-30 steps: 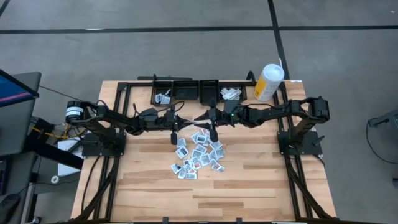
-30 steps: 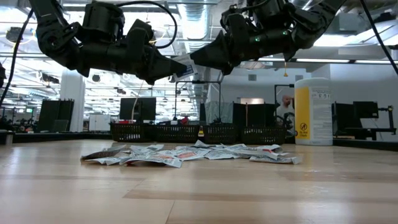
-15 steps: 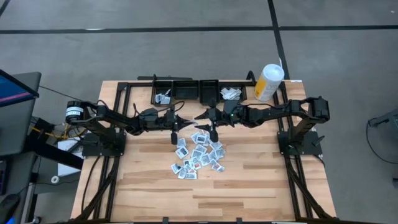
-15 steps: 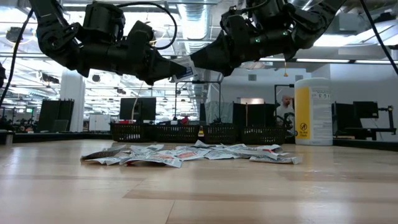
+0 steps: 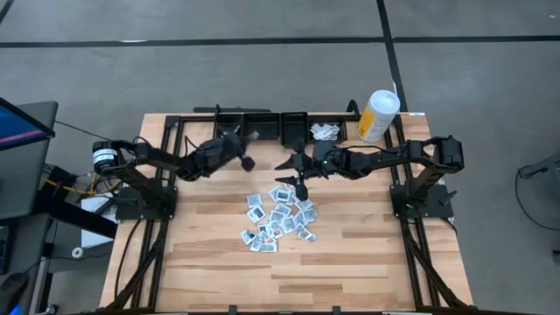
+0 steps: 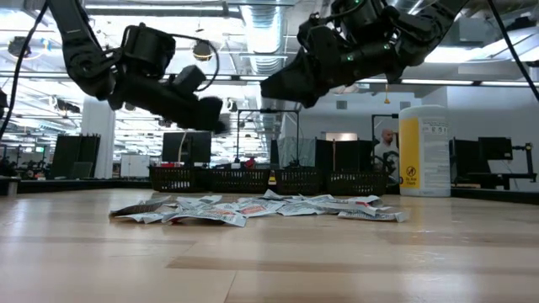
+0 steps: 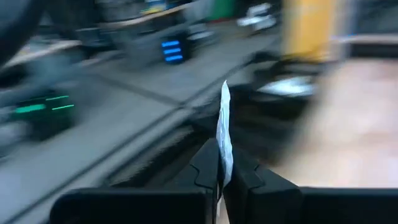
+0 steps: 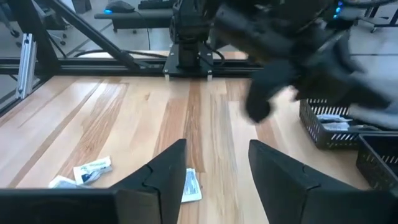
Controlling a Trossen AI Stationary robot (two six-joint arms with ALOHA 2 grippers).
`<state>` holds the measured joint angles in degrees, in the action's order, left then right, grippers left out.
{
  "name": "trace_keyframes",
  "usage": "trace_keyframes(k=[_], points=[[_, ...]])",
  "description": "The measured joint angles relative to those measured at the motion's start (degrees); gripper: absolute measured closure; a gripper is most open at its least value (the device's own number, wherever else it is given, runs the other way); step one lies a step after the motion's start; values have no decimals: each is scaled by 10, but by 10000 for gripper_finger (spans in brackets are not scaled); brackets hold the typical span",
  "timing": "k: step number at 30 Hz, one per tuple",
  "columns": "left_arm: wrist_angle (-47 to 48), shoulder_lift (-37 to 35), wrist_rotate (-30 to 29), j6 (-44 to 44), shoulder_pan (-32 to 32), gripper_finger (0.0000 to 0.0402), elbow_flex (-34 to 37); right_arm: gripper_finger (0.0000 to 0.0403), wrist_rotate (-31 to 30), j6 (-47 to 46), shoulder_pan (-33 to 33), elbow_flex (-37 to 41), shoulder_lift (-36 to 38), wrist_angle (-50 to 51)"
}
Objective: Pick & Place First Aid Supplies
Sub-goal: Put the blue alcohol pad into the left black bin
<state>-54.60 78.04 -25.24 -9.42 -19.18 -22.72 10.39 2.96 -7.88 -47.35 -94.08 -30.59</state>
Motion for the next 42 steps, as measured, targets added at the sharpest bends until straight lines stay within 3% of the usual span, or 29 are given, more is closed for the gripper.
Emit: trace_keyframes(k=[4, 6, 19, 32, 42], points=[[7, 0, -134, -25, -35, 384, 0, 238, 0, 0, 0, 0, 0, 3], [9, 0, -163, -23, -54, 383, 0, 239, 0, 0, 0, 0, 0, 3], [51, 0, -139, 20, -98, 389, 0, 243, 0, 0, 0, 0, 0, 3], [58, 0, -139, 29, -98, 326, 0, 244, 0, 0, 0, 0, 0, 3], [97, 0, -132, 50, -93, 320, 0, 244, 0, 0, 0, 0, 0, 4]])
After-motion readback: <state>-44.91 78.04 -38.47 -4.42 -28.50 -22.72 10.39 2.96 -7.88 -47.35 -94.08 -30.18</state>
